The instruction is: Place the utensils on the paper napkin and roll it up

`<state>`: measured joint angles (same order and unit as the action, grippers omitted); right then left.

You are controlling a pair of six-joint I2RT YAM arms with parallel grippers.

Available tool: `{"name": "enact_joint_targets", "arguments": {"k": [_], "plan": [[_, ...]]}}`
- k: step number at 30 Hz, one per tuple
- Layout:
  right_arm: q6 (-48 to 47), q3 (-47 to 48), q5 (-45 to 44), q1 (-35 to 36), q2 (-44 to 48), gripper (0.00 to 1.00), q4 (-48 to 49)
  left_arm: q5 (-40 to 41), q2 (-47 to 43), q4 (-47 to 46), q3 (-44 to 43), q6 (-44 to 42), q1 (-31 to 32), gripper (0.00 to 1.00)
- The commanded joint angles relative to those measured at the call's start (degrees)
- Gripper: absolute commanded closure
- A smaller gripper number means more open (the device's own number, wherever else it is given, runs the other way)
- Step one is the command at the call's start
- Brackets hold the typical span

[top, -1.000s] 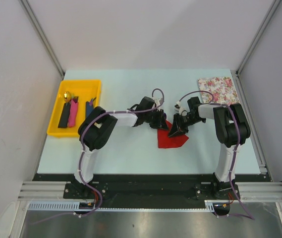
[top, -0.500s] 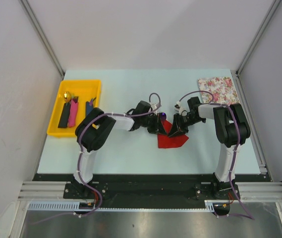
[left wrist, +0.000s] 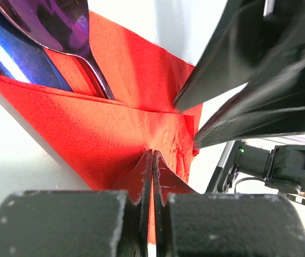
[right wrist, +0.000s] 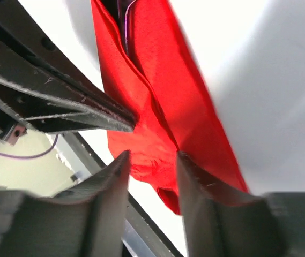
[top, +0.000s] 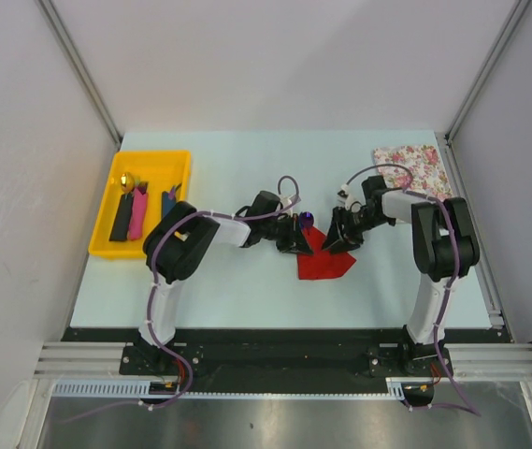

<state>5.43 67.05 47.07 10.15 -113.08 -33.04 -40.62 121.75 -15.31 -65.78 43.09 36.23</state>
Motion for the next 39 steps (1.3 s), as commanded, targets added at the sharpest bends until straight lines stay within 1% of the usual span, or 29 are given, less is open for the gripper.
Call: {"name": "enact_joint_targets", "arguments": {"k": [1, 2, 3, 4, 6, 7, 10, 13, 16, 18, 20, 24, 25, 26, 28, 31, 35, 38, 39], "plan": [[-1.9, 2.7, -4.3, -2.7, 6.4, 0.42, -5.8, 3.0, 2.3, 3.6, -1.2, -2.0, -0.6, 0.99], [-2.8, 2.3, -5.6, -3.6, 6.8, 0.38, -6.6, 3.0, 2.3, 3.7, -1.3, -2.2, -0.6, 0.99], [-3.1, 2.1, -6.3, -4.3, 7.2, 0.37, -8.4, 3.1, 2.3, 3.7, -1.2, -2.0, -0.6, 0.99], [-3.6, 1.8, -7.1, -4.9, 7.6, 0.31, -9.2, 3.1, 2.3, 3.6, -1.3, -2.1, -0.5, 0.99], [-4.6, 0.4, -10.3, -6.6, 8.5, 0.30, -10.8, 3.0, 2.4, 3.2, -1.3, -2.0, -0.5, 0.99], [-4.9, -0.2, -11.5, -7.1, 8.6, 0.26, -11.0, 3.1, 2.4, 3.1, -1.4, -2.1, -0.4, 0.99], [-5.3, -2.0, -14.0, -7.9, 8.0, 0.25, -11.4, 3.1, 2.6, 2.7, -1.4, -2.4, -0.3, 0.99], [-5.3, -3.2, -14.0, -7.7, 5.9, 0.25, -10.4, 3.0, 2.9, 2.7, -1.3, -2.5, -0.2, 0.99], [-4.5, -4.1, -11.6, -7.3, 2.1, 0.25, -8.8, 2.9, 2.9, 2.7, -1.4, -2.6, -0.1, 0.99], [-3.9, -4.5, -8.1, -7.0, -0.6, 0.25, -6.3, 3.0, 3.0, 2.7, -1.4, -2.7, -0.2, 0.99], [-2.7, -4.6, -3.1, -7.0, -2.5, 0.26, -4.1, 3.0, 3.0, 2.7, -1.3, -2.9, -0.2, 0.99], [-0.6, -3.9, 6.9, -7.2, -6.7, 0.30, -1.4, 3.1, 3.0, 2.4, -1.1, -3.1, -0.1, 0.99], [0.2, -4.0, 11.3, -7.3, -7.2, 0.31, -0.5, 3.1, 2.9, 2.5, -1.1, -3.2, -0.2, 0.99], [1.5, -4.5, 13.3, -7.6, -7.1, 0.31, 1.5, 3.2, 2.9, 2.5, -1.0, -3.4, -0.1, 0.99], [2.0, -4.6, 16.5, -7.6, -6.1, 0.35, 2.2, 3.3, 2.8, 2.5, -1.1, -3.5, -0.2, 0.99], [2.1, -4.6, 17.4, -7.3, -4.1, 0.41, 1.8, 3.4, 2.6, 2.3, -1.0, -3.5, -0.2, 0.99], [1.2, -4.6, 13.1, -6.6, -2.9, 0.45, -0.9, 3.5, 2.7, 2.0, -1.1, -3.4, -0.1, 0.99], [1.7, -4.3, 9.6, -6.2, -2.7, 0.50, -0.8, 3.6, 2.9, 1.9, -1.3, -3.3, -0.2, 0.99], [1.9, -4.0, 9.1, -6.0, -2.5, 0.55, -0.9, 3.8, 2.8, 2.0, -1.4, -3.4, -0.1, 0.99]]}}
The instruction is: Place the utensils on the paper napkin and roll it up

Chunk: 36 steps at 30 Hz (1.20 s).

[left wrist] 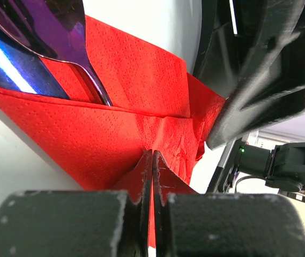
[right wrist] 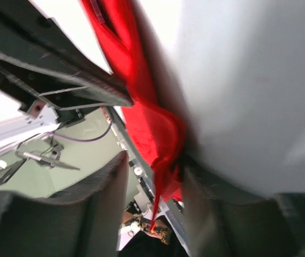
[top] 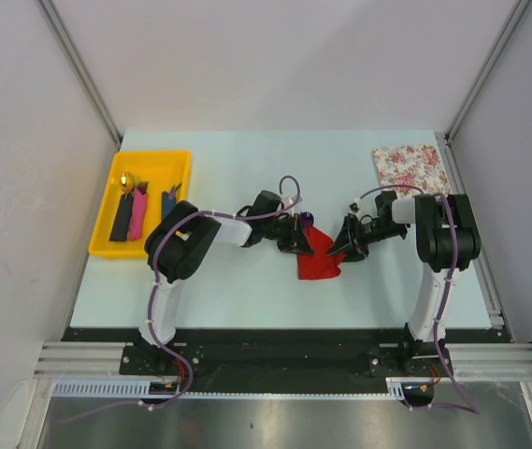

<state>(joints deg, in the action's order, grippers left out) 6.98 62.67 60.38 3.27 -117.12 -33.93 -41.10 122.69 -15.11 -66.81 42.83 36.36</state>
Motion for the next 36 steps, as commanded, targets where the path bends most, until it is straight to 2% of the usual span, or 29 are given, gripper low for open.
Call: {"name": "enact_joint_targets", "arguments": {"k": [1, 7, 10, 14, 15, 23, 36], "plan": [[0.6, 0.9, -4.6, 0.9, 1.6, 0.58, -0.1, 4.3, 1.8, 1.8, -0.3, -3.0, -0.3, 0.99], [1.0, 2.4, -4.5, 1.0, 4.0, 0.67, -1.5, 4.3, 2.1, 2.5, -1.0, -3.5, -0.1, 1.00], [1.0, 2.5, -4.5, 1.3, 5.3, 0.77, -1.8, 4.4, 2.1, 2.5, -1.1, -3.6, -0.1, 0.99], [2.1, 3.3, -3.6, 2.4, 4.7, 0.97, -1.4, 4.3, 2.3, 2.5, -1.7, -3.6, 0.1, 1.00], [2.7, 3.4, -2.6, 2.8, 4.5, 0.99, -1.0, 4.4, 2.3, 2.5, -1.7, -3.5, 0.2, 1.00], [6.6, 5.6, -2.5, 6.2, 2.7, 0.99, 3.1, 4.2, 2.4, 2.9, -2.1, -3.9, 0.2, 1.00], [5.0, 6.3, -10.6, 9.0, -2.6, 1.00, 1.4, 3.1, -0.4, 0.5, -1.4, -1.4, -0.2, 1.00]]}}
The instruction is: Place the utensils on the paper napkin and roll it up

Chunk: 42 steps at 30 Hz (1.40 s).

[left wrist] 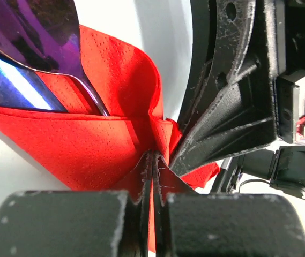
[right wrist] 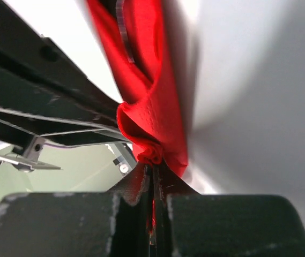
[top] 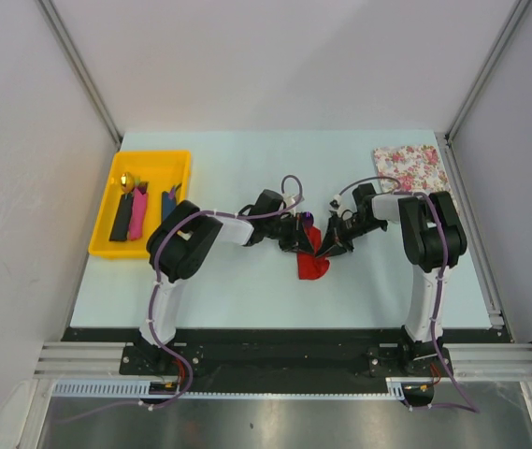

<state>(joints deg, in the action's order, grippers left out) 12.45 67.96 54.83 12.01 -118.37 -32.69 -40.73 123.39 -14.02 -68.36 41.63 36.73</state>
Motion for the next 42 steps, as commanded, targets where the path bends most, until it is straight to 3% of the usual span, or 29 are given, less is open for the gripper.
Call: {"name": "enact_joint_targets", "arguments": {"k": [1, 12, 20, 35, 42], "plan": [[-0.5, 1.0, -5.4, 0.5, -1.6, 1.00, 0.2, 2.5, -1.6, -0.9, 0.2, 0.3, -0.7, 1.00], [-0.3, 1.3, -8.4, 0.7, -4.2, 1.00, 0.1, -3.6, -7.4, -14.4, 8.6, 8.0, -3.8, 0.96], [-0.1, 1.3, -7.9, 0.8, -3.5, 1.00, 0.5, -6.1, -6.6, -24.2, 13.5, 12.9, -2.8, 0.96], [0.8, 2.0, -6.6, 0.8, -1.4, 1.00, 0.3, -4.0, 0.3, -24.2, 13.0, 15.2, -2.3, 1.00], [7.1, 2.6, 3.5, 1.1, 1.8, 1.00, 5.1, -3.6, 1.7, -21.3, 12.1, 13.5, -2.2, 1.00]]}}
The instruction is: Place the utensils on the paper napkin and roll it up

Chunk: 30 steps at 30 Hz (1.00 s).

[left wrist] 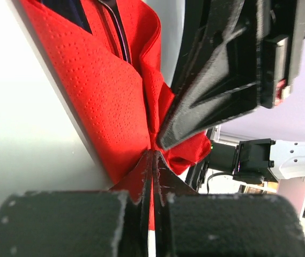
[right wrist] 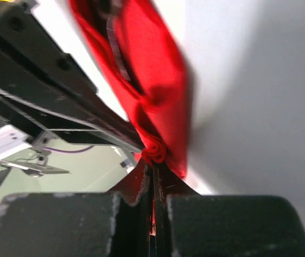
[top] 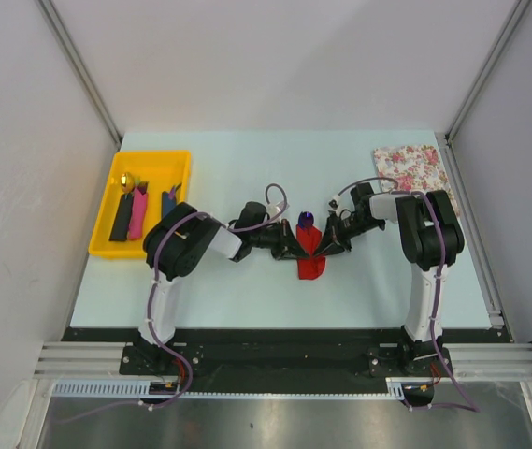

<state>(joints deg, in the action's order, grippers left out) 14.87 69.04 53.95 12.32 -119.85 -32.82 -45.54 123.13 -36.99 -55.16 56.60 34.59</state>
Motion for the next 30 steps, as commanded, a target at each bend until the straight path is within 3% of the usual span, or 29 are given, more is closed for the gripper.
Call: {"name": "enact_joint_targets", "arguments": {"k": [1, 4, 11, 15, 24, 29, 30], "plan": [[5.1, 1.8, 5.0, 0.9, 3.7, 1.00, 6.0, 1.4, 1.9, 1.9, -1.3, -1.8, 0.0, 1.00], [5.6, 3.1, 6.1, 1.9, 4.1, 0.96, 5.3, 1.6, 1.9, 2.2, -1.5, -1.8, 0.0, 1.00], [3.1, 4.8, 4.3, 1.4, 3.8, 0.71, -0.8, 1.7, 1.7, 1.8, -1.3, -2.1, 0.0, 1.00], [-0.2, 4.5, 3.9, -0.6, 4.5, 0.68, -5.8, 1.9, 1.5, 1.7, -1.3, -2.4, 0.0, 1.00], [-3.5, 4.6, 6.5, -2.9, 5.9, 0.72, -10.3, 2.0, 1.8, 1.8, -1.5, -2.5, 0.0, 1.00], [-2.7, 4.6, 7.5, -2.2, 6.2, 1.00, -8.2, 2.2, 1.8, 2.2, -1.6, -2.9, 0.0, 1.00], [-1.9, 4.6, 7.8, -1.9, 6.0, 1.00, -6.7, 2.2, 1.8, 2.3, -1.6, -3.0, 0.0, 1.00]]}}
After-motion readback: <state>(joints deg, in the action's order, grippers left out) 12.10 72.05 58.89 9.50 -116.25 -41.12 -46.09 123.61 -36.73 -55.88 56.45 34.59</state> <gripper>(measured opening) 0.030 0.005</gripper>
